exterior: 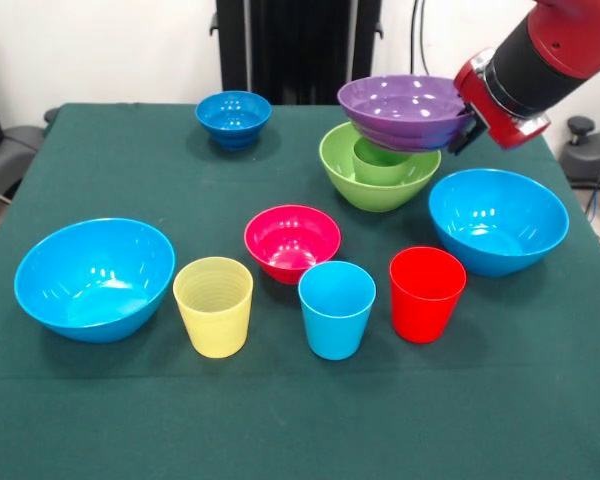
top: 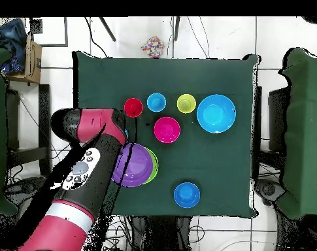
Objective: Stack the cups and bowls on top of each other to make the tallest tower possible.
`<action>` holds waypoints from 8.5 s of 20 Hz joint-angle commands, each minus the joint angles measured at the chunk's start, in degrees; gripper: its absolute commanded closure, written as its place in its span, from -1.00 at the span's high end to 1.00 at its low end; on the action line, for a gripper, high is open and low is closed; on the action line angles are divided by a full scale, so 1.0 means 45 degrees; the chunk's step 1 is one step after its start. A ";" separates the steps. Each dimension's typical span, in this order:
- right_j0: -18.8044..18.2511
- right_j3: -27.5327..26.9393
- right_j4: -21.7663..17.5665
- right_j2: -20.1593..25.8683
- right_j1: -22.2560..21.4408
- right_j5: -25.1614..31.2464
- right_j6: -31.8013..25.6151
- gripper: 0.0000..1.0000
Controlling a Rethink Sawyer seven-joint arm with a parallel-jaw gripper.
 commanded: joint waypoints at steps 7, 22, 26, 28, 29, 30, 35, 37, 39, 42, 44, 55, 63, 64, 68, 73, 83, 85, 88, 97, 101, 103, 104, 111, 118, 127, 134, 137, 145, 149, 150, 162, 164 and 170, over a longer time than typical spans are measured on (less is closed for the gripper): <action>0.0158 0.0856 -0.0704 0.1017 -0.0420 0.0591 0.0664 -1.00; -0.0048 0.1157 -0.0988 0.1021 -0.0675 0.0364 0.0267 -1.00; 0.0021 0.1189 -0.1233 0.0862 -0.0693 0.0165 0.0159 -1.00; -0.0020 0.1228 -0.1373 0.0840 -0.0682 -0.0099 0.0069 -1.00; -0.0075 0.1236 -0.1422 0.0860 -0.0695 -0.0161 0.0043 -1.00; -0.0098 0.1261 -0.1431 0.0881 -0.0719 -0.0176 0.0039 -1.00; -0.0216 0.1283 -0.1690 0.0887 -0.0833 -0.0216 -0.0115 -1.00; -0.0256 0.1343 -0.1779 0.0916 -0.0875 -0.0289 -0.0145 -1.00; -0.0286 0.1416 -0.1825 0.0969 -0.0908 -0.0344 -0.0160 -1.00; -0.0329 0.1303 -0.1885 0.0996 -0.0874 -0.0296 -0.0113 -1.00; -0.0349 0.1246 -0.1923 0.1006 -0.0815 -0.0356 -0.0070 -1.00; -0.0442 0.1353 -0.2374 0.1041 -0.0991 -0.0442 -0.0341 -1.00; -0.0356 0.1154 -0.2626 0.0981 -0.0971 -0.0340 -0.0153 -1.00; -0.0340 0.1128 -0.2681 0.0972 -0.0987 -0.0276 -0.0194 -1.00; -0.0325 0.1103 -0.2789 0.1018 -0.1030 -0.0044 -0.0300 -1.00; -0.0229 0.0978 -0.2931 0.0913 -0.0977 -0.0156 -0.0117 1.00; -0.0243 0.0713 -0.2984 0.0883 -0.0882 0.0049 0.0080 1.00; -0.0147 0.0495 -0.3055 0.0732 -0.0700 0.0017 0.0302 1.00; -0.0109 0.0565 -0.2910 0.0740 -0.0619 -0.0269 0.0610 1.00; -0.0167 0.1602 -0.3278 0.0682 -0.0711 -0.2297 0.0515 1.00; -0.0672 0.3591 -0.2928 0.1317 -0.1361 -0.6015 0.0810 1.00; -0.0852 0.4244 -0.2788 0.1414 -0.1949 -0.6555 0.0614 1.00; -0.0961 0.4771 -0.2586 0.1529 -0.2486 -0.6655 0.0476 1.00; -0.1478 0.8017 -0.1920 0.1841 -0.7111 -0.6339 -0.0524 1.00; -0.1500 0.7009 -0.2162 0.1208 -0.8947 -0.2756 -0.0610 1.00; -0.1087 0.6651 -0.1474 0.0964 -1.1220 -0.1254 0.0639 1.00; -0.1410 0.8816 0.0408 0.1635 -1.2289 -0.3762 0.0351 1.00; -0.2286 1.0362 0.1881 0.2821 -1.2421 -0.5610 -0.1607 1.00; -0.5940 1.4707 0.7432 0.8017 -1.2852 -0.9970 -0.8275 1.00; -0.6485 1.4325 0.5526 0.8251 -1.2485 -0.9873 -0.7300 1.00; -0.6455 1.4032 0.4713 0.8022 -1.2282 -0.9710 -0.6829 1.00; -0.5319 0.9864 -0.1026 0.5542 -0.9892 -0.5904 -0.4496 1.00; -0.5047 0.9361 -0.1579 0.5301 -0.9481 -0.6067 -0.4023 1.00; -0.5206 0.9880 -0.1797 0.5697 -0.9368 -0.6371 -0.3864 1.00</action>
